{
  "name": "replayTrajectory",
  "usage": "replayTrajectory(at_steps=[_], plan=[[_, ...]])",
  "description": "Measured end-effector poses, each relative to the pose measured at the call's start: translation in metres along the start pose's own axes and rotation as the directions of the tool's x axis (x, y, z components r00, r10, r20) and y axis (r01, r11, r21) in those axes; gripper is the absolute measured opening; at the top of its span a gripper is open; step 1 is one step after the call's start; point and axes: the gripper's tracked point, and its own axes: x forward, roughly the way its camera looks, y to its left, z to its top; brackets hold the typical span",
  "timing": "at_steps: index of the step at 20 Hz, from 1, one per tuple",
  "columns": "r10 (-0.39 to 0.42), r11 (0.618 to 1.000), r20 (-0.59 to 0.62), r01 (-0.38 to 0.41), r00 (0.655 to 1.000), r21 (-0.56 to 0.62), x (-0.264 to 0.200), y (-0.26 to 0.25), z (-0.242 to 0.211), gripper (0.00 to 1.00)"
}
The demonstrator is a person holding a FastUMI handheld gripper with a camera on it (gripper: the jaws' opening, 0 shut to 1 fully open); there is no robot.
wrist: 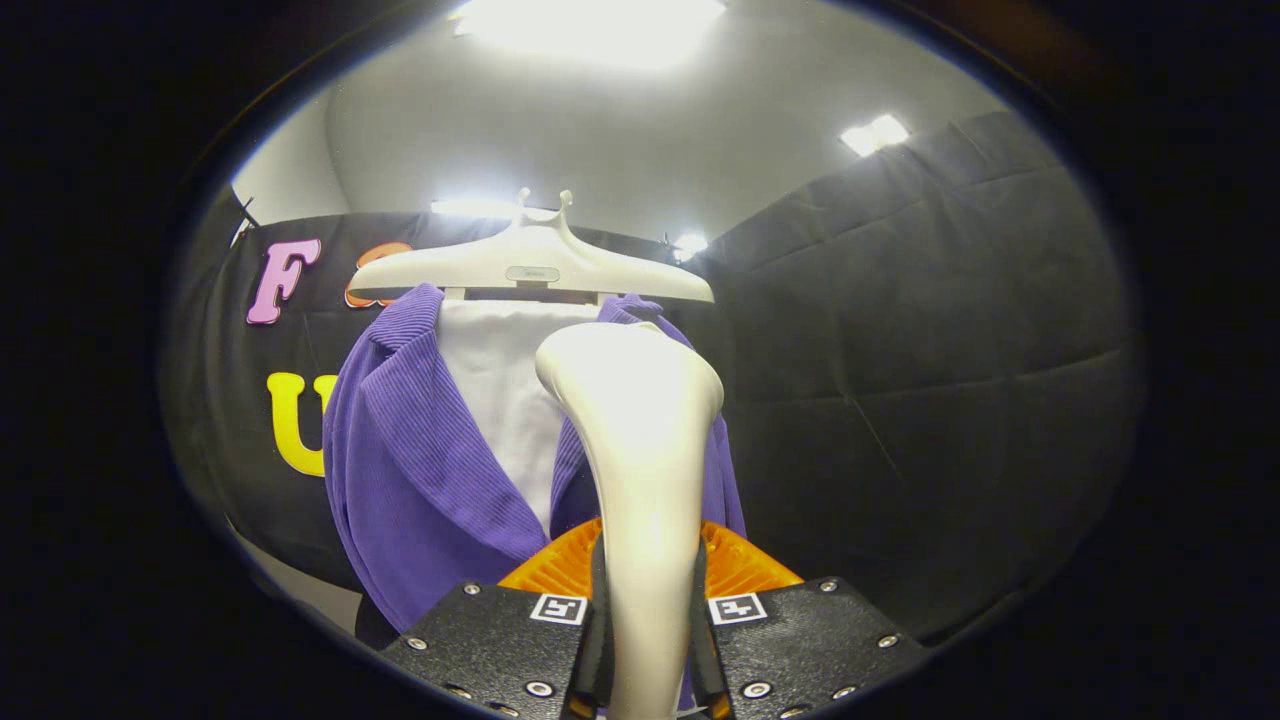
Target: Iron the clothes twice with a garment steamer, once on the left side and once on the right side.
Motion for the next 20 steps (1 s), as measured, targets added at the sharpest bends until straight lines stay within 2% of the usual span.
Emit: replayTrajectory(at_steps=[10,15,20], plan=[[0.042,0.998,-0.11,-0.036,0.993,0.051,0.043,-0.002,-0.064,0.3],[0.051,0.995,-0.142,-0.038,0.989,0.097,0.043,-0.007,-0.086,0.3],[0.029,0.997,-0.256,-0.01,0.966,0.076,0.024,-0.022,-0.147,0.31]])
